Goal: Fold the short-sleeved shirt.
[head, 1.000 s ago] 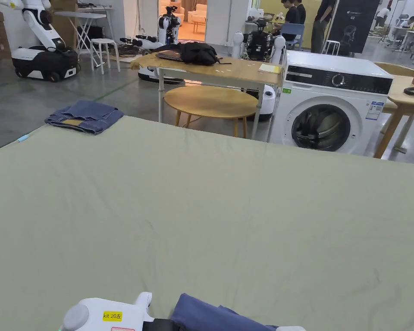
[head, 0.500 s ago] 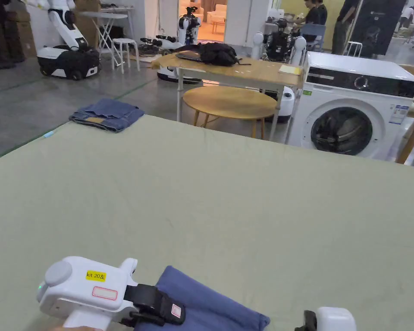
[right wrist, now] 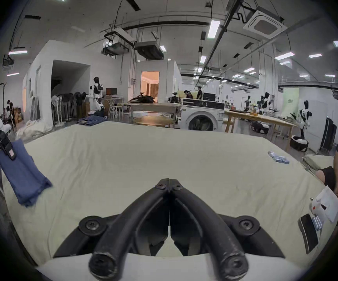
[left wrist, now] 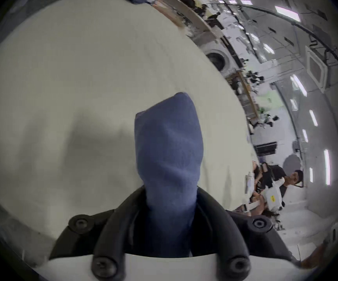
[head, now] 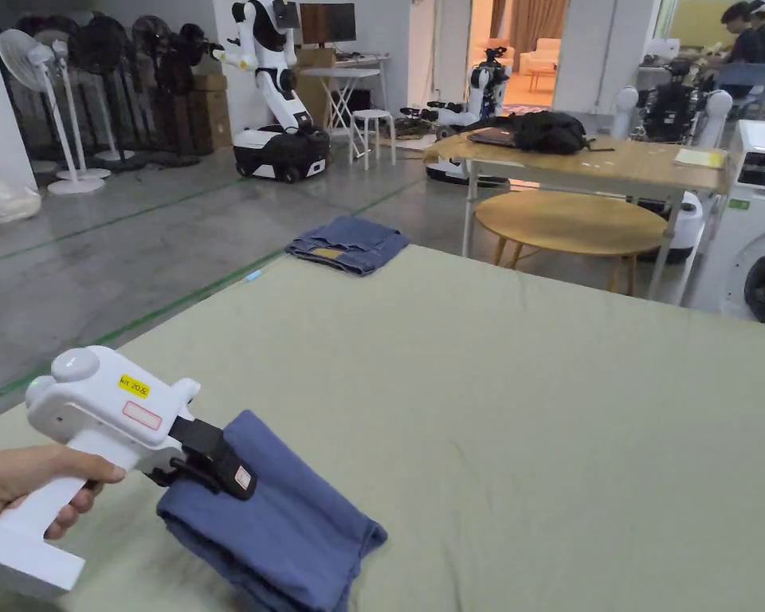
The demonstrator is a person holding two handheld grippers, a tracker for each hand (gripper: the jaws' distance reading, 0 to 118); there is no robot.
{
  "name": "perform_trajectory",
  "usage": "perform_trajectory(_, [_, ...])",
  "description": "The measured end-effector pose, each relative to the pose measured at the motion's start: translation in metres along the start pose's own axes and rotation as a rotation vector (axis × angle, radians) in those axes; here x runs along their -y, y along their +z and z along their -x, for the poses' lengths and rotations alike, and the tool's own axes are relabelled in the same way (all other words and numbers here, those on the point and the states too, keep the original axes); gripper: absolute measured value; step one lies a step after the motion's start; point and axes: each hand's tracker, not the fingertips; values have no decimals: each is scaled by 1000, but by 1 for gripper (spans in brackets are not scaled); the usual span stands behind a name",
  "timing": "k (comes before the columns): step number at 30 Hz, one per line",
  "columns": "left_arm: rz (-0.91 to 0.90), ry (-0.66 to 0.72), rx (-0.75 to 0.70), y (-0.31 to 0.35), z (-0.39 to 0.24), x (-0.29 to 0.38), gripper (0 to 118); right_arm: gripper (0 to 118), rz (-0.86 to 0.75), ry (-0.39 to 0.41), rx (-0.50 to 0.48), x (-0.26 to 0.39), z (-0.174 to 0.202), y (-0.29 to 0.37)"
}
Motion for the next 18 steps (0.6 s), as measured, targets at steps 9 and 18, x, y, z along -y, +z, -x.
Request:
perform_trajectory(9, [5, 48, -326, 57, 50, -16, 14, 0, 50, 14, 17, 10, 1, 0])
perform_trajectory(18, [41, 48, -551, 44, 69, -26, 42, 0, 75, 36, -7, 18, 3, -1])
